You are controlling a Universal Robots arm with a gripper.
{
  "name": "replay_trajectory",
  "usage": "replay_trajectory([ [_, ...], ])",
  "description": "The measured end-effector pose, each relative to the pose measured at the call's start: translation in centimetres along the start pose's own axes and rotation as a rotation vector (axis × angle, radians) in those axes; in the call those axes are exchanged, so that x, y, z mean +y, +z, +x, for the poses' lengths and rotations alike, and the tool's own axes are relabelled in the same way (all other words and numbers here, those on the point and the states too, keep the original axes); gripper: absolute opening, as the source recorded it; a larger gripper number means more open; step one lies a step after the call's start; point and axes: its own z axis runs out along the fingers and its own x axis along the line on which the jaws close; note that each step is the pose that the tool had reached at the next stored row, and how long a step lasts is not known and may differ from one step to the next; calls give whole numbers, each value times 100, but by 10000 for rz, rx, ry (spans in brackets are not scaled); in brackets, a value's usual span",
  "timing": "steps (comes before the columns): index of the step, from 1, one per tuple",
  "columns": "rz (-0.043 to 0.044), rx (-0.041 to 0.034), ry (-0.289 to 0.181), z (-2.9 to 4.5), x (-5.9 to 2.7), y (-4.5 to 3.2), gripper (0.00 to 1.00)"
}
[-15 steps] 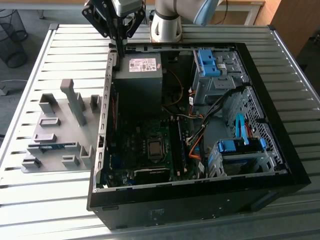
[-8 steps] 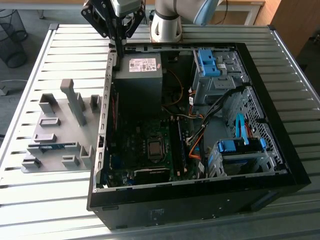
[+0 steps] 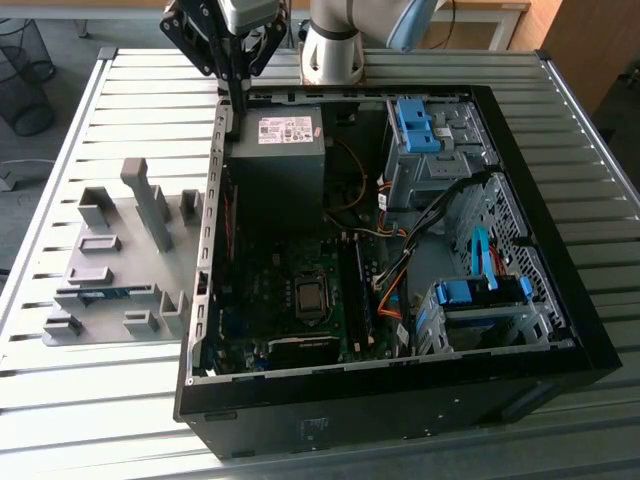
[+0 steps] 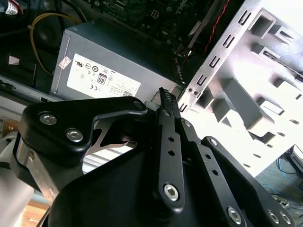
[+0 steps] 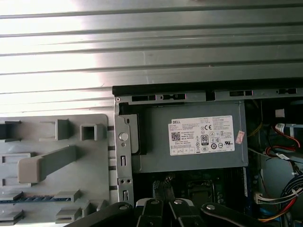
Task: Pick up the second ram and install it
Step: 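Reach for the second ram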
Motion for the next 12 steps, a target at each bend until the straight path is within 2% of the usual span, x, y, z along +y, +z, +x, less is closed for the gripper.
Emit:
replay_trajectory([
  [12,0,0,0,43,-3,2,10],
])
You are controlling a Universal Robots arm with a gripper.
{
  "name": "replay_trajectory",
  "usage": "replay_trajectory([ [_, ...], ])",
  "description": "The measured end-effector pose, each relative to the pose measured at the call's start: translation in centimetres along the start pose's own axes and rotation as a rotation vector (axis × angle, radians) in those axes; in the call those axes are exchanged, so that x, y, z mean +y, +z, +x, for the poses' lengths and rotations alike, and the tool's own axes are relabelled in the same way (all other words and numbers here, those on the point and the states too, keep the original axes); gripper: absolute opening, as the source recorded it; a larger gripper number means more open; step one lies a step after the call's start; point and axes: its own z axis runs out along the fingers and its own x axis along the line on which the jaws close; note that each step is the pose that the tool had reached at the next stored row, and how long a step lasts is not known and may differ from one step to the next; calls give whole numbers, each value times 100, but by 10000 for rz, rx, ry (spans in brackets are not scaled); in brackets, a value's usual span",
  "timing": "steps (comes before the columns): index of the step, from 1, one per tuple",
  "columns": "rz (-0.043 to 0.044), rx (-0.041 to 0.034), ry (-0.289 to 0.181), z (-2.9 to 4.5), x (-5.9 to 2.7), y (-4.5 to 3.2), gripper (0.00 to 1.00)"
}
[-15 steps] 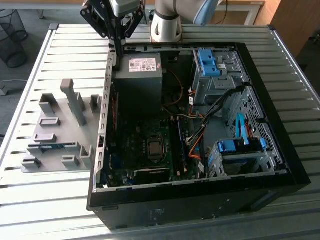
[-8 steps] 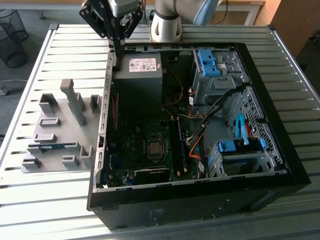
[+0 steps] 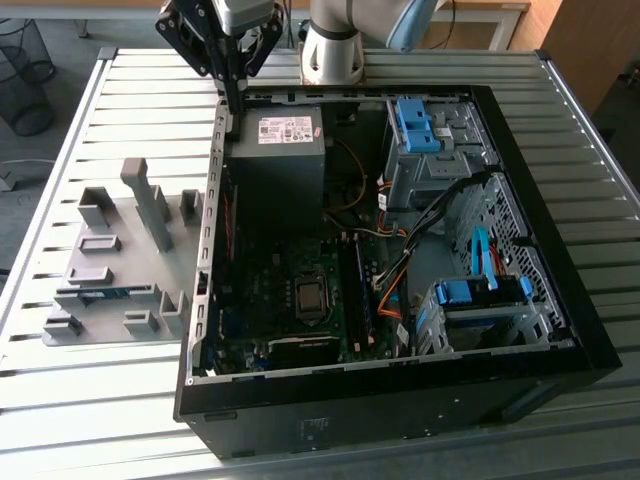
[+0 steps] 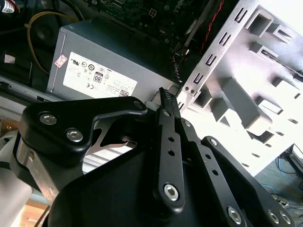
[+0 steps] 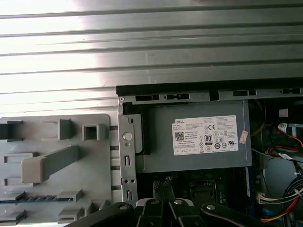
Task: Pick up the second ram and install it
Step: 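Reach for the second ram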
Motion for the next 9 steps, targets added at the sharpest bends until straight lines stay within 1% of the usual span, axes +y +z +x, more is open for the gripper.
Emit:
replay_trajectory([
  [9,0,0,0,33,-3,2,10],
])
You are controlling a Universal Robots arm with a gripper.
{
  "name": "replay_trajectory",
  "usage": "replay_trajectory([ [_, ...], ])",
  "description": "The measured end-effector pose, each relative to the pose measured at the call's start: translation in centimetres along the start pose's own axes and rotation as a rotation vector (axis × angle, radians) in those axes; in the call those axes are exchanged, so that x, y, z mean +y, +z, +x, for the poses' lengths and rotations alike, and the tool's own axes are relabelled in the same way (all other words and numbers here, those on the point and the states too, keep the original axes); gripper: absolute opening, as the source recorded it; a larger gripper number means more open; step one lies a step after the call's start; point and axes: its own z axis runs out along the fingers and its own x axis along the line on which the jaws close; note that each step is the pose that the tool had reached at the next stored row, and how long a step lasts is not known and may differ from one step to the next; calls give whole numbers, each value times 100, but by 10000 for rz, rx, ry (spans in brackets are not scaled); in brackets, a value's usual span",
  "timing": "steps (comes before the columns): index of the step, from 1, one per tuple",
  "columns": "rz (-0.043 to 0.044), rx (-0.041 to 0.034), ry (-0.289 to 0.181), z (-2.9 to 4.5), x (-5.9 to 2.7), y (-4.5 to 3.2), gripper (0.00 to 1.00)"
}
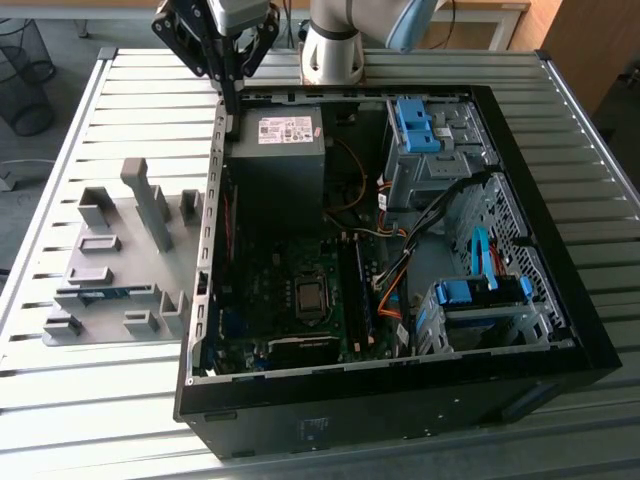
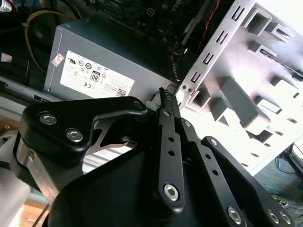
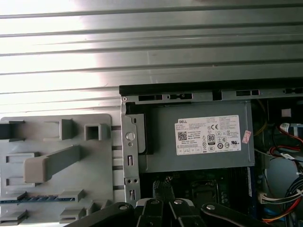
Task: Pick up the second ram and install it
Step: 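Reach for the second ram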
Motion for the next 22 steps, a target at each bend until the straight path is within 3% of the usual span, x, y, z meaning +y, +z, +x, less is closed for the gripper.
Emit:
replay_trajectory([
  [22,0,0,0,79,-6,5,10],
])
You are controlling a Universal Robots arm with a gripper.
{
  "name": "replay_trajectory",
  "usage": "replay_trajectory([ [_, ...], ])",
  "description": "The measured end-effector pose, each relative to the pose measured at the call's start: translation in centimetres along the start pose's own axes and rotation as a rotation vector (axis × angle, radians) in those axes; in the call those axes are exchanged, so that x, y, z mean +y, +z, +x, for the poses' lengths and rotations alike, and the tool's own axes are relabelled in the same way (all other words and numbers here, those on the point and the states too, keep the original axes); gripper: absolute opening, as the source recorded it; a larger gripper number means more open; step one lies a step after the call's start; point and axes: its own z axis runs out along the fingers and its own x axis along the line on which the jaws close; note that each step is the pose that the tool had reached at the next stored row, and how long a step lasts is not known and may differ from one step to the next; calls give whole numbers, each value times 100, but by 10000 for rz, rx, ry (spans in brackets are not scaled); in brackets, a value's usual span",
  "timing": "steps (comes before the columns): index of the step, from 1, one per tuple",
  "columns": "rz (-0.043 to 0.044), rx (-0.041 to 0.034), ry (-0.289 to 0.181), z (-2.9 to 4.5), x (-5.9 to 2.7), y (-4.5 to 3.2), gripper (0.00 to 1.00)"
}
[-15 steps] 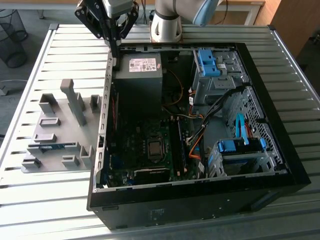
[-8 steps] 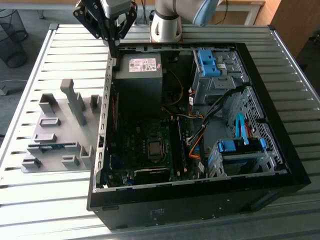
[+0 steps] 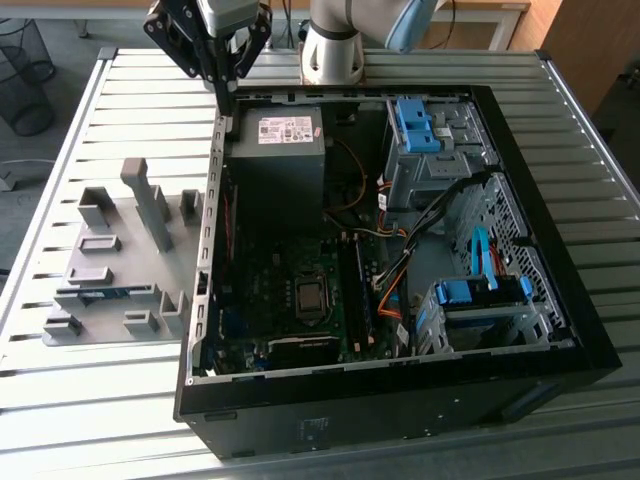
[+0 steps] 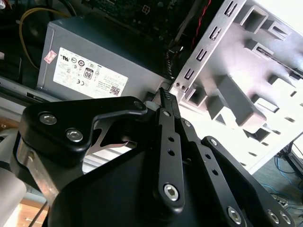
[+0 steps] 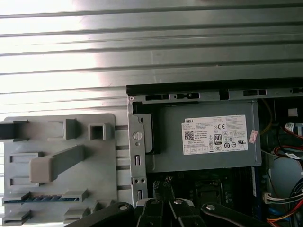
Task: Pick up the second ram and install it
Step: 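Reach for the second ram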
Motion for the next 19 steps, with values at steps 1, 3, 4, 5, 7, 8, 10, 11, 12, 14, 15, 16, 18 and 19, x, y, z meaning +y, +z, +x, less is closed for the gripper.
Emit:
replay_trajectory([
  [1,0,0,0,4,0,0,10],
  [3,0,0,0,12,-1,1,10],
  [4,1,1,0,16,-1,0,10],
  [5,1,1,-1,19,-1,1,10],
  [7,0,0,0,26,-2,2,10],
  [8,0,0,0,29,-2,2,10],
  [10,0,0,0,37,-3,3,10],
  [11,0,0,0,40,-3,3,10],
  [12,-1,0,-1,43,-3,3,10],
  [14,0,0,0,49,-4,4,10],
  [15,0,0,-1,52,-4,4,10],
  [16,0,0,-1,55,-4,5,10],
  [18,0,0,0,61,-5,6,10],
  [19,1,0,0,65,-5,6,10],
])
